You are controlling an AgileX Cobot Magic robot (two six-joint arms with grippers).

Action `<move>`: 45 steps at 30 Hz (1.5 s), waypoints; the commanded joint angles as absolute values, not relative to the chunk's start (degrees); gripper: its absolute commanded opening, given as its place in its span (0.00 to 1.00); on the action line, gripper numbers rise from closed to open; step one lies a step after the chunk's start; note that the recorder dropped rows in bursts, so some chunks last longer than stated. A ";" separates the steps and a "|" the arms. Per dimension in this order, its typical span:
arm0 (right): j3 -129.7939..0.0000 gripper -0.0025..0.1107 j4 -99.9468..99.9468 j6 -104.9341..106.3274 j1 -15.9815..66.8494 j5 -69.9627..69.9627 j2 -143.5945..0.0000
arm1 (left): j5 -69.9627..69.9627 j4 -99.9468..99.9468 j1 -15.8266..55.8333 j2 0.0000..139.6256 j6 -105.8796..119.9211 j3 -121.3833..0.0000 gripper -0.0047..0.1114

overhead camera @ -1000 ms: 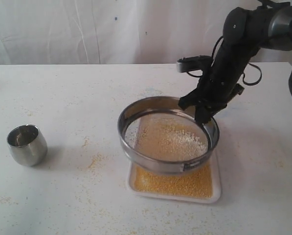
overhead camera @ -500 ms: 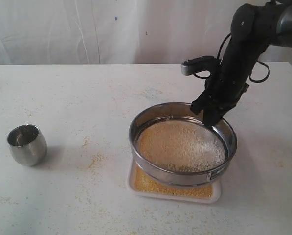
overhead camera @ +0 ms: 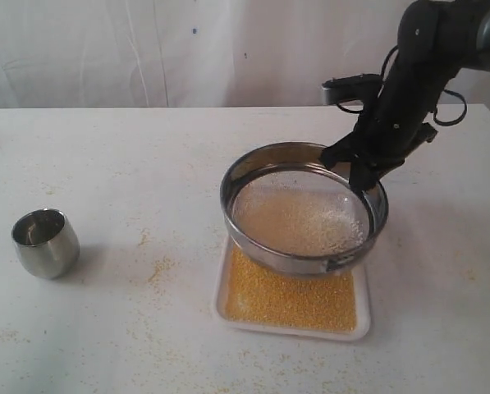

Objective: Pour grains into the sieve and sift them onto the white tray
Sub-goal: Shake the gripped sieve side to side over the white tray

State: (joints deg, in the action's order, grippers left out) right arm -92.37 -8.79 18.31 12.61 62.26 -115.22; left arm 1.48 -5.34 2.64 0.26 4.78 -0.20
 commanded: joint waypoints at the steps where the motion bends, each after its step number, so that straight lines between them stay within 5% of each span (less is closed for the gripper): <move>1: -92.57 0.02 -17.32 35.88 12.70 69.96 -114.71 | 1.59 -4.92 2.46 0.00 4.85 0.00 0.04; 5: -92.57 0.02 -6.85 9.99 12.33 62.36 -114.50 | 1.59 -4.92 2.46 0.00 4.85 0.00 0.04; 9: -92.57 0.02 -16.98 35.38 12.60 69.96 -114.50 | 1.59 -4.92 2.46 0.00 4.85 0.00 0.04; 13: -92.57 0.02 -5.81 8.44 12.19 61.69 -114.26 | 1.59 -4.92 2.46 0.00 4.85 0.00 0.04; 17: -92.57 0.02 -19.03 37.13 12.65 69.96 -114.90 | 1.59 -4.92 2.46 0.00 4.85 0.00 0.04; 22: -92.57 0.02 -8.27 8.24 12.27 61.93 -114.74 | 1.59 -4.92 2.46 0.00 4.85 0.00 0.04; 27: -92.57 0.02 -19.82 36.74 12.78 69.96 -115.10 | 1.59 -4.92 2.46 0.00 4.85 0.00 0.04; 31: -92.57 0.02 -7.25 9.85 12.55 62.97 -114.72 | 1.59 -4.92 2.46 0.00 4.85 0.00 0.04; 35: -92.57 0.02 -17.77 34.60 12.68 69.96 -114.72 | 1.59 -4.92 2.46 0.00 4.85 0.00 0.04; 40: -92.57 0.02 -5.81 9.82 12.47 63.56 -114.51 | 1.59 -4.92 2.46 0.00 4.85 0.00 0.04; 45: -92.57 0.02 -14.74 30.47 12.90 69.96 -114.39 | 1.59 -4.92 2.46 0.00 4.85 0.00 0.04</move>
State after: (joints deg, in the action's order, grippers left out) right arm -92.26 -13.29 29.98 12.64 67.92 -115.36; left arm 1.48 -5.34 2.64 0.26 4.88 -0.20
